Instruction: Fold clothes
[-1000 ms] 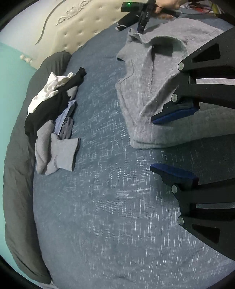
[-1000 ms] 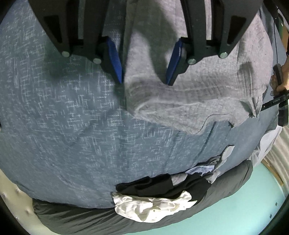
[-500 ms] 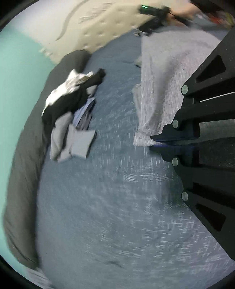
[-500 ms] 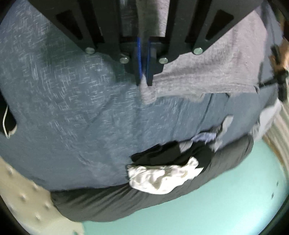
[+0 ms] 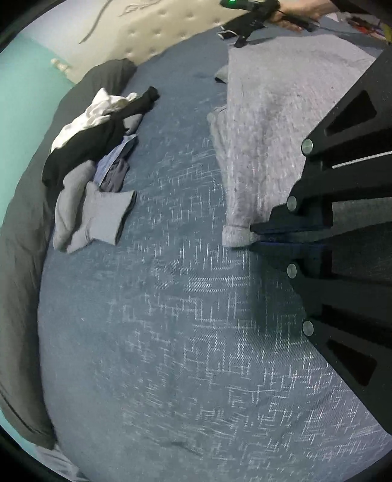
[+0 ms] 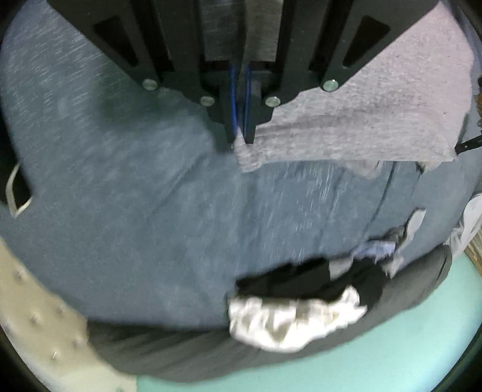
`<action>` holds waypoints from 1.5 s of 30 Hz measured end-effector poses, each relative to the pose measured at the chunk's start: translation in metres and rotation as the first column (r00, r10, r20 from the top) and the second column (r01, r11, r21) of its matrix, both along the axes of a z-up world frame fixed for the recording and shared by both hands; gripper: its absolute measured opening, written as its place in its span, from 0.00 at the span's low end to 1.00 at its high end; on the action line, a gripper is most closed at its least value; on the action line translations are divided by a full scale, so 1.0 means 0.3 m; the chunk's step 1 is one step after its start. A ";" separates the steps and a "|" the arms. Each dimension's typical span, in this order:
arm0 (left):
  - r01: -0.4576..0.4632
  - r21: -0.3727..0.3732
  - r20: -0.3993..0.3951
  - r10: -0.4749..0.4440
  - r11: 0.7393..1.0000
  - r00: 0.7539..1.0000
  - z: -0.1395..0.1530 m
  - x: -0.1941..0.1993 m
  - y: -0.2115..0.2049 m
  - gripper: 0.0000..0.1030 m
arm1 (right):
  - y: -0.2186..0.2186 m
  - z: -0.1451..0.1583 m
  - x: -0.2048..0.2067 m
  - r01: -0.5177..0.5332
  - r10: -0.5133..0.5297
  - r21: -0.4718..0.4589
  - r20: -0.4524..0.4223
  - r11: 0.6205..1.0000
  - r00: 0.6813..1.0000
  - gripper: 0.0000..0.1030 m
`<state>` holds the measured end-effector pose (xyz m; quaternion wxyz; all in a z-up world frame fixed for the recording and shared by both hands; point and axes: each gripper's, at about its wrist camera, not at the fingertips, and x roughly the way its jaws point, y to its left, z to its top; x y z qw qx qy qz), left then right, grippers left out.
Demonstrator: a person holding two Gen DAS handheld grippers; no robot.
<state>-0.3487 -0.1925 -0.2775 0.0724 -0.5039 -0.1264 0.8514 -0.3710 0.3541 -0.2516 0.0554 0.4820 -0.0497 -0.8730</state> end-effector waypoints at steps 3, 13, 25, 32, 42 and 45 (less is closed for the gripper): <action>0.001 -0.035 -0.007 -0.001 0.999 1.000 0.041 0.024 0.008 0.14 | 0.002 0.027 0.025 0.010 -0.009 0.005 -0.017 1.000 1.000 0.16; 0.049 -0.020 -0.081 -0.050 0.999 0.995 0.214 0.275 0.076 0.14 | -0.103 0.177 0.253 -0.130 0.118 -0.162 -0.080 0.978 0.990 0.22; -0.001 0.110 -0.135 0.016 0.994 0.991 0.211 0.620 0.185 0.15 | -0.546 0.107 0.626 -0.315 0.343 -0.294 0.047 0.903 0.938 0.18; 0.027 0.112 -0.133 -0.012 0.993 0.991 0.181 0.718 0.209 0.21 | -0.617 -0.053 0.649 -0.233 0.272 -0.234 0.152 0.944 0.950 0.13; 0.037 0.148 -0.171 -0.012 0.988 0.985 0.194 0.763 0.156 0.27 | -0.608 -0.008 0.713 -0.177 0.202 -0.200 0.109 0.964 0.973 0.09; 0.032 0.157 -0.177 -0.004 0.987 0.984 0.197 0.771 0.139 0.31 | -0.630 -0.034 0.754 -0.195 0.217 -0.156 0.141 0.968 0.966 0.09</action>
